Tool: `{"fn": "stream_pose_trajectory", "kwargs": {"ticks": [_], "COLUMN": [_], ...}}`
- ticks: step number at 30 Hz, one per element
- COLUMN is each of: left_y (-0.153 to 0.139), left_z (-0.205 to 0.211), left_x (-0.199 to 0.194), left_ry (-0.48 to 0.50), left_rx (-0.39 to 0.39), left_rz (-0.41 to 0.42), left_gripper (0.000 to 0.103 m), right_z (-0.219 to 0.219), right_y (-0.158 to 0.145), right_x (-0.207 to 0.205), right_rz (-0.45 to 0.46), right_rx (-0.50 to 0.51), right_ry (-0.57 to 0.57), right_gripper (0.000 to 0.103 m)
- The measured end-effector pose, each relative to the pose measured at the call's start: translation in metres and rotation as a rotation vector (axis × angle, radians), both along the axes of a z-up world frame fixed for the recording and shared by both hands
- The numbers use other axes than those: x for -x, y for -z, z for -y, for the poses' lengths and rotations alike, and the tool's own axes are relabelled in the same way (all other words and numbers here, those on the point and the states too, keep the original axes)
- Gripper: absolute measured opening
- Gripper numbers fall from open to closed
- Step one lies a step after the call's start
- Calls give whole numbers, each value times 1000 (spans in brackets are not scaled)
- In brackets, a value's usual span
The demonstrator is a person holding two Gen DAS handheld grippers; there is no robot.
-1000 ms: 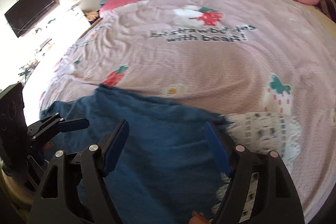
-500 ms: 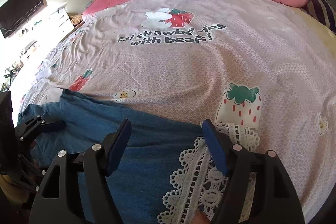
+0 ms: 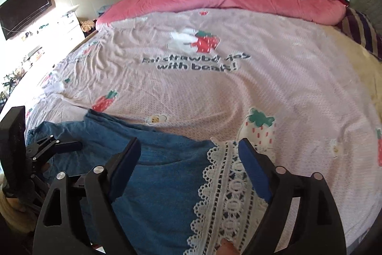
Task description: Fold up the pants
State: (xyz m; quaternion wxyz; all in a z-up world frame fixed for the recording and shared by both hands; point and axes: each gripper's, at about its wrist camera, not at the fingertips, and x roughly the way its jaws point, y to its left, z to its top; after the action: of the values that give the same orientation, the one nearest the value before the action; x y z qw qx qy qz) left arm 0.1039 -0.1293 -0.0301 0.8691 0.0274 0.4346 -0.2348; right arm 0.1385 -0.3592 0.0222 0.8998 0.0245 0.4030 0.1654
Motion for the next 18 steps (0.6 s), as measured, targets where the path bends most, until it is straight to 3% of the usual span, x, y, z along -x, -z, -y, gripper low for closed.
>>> {"fn": "stream_pose_trajectory", "kwargs": {"ticks": [7, 18], "left_y": [-23, -25], "left_z": [15, 68], "left_x": [27, 71], "left_ry": [46, 174], "left_rx": [24, -2], "left_rz": [45, 78], "left_gripper": [93, 93], "right_z": [29, 48], "right_y": [-13, 7], "right_x": [21, 27], "right_rz": [4, -56], "right_rx": [-5, -22], "right_ry": [47, 44], "right_gripper": [91, 93]}}
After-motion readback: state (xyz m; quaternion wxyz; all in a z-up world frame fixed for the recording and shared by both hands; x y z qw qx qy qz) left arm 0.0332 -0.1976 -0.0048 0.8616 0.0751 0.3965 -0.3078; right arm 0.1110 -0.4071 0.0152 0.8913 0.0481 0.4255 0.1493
